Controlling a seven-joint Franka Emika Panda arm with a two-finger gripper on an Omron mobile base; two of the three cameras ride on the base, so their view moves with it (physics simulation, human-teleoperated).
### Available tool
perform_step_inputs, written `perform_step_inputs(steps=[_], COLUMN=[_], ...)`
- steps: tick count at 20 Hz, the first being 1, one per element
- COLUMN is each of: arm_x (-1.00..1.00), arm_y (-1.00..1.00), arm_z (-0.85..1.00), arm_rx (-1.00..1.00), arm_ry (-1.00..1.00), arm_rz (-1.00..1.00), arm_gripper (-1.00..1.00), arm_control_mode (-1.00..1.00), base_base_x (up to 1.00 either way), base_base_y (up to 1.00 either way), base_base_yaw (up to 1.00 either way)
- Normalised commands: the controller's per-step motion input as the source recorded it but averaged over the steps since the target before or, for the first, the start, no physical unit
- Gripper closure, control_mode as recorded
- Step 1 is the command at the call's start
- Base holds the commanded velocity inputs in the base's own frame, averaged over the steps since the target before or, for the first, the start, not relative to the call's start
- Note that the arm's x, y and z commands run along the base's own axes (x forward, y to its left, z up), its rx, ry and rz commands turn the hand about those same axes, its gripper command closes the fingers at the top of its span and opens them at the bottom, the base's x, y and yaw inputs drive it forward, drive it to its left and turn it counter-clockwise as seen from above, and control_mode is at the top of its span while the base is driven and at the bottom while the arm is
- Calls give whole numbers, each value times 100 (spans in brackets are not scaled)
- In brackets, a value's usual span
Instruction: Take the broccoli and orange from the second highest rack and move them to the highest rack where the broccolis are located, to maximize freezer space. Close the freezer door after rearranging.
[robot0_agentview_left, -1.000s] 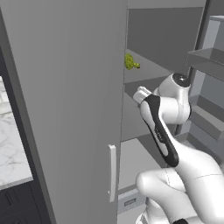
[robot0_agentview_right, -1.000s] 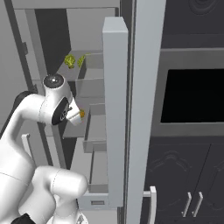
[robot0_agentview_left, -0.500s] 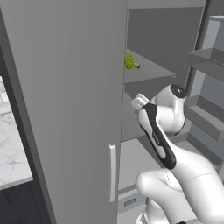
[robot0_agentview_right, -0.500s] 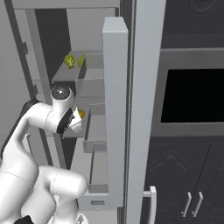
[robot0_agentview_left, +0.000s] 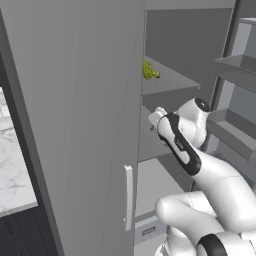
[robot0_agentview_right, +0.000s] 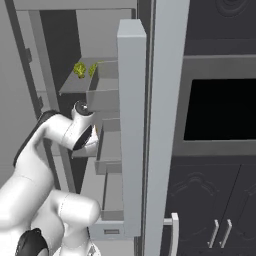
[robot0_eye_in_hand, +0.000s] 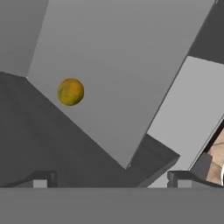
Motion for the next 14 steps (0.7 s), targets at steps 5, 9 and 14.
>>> perform_step_inputs(steps=[5, 9, 14], arm_x=[29, 30, 38], arm_y=[19, 25, 20], arm_z=[-13, -18, -12], arm_rx=[19, 13, 9], arm_ry=[0, 3, 4], arm_rz=[0, 0, 0], arm_gripper=[-100, -100, -100], arm_control_mode=[-100, -100, -100], base_base_x=[0, 0, 0], base_base_y=[0, 0, 0], base_base_yaw=[0, 0, 0])
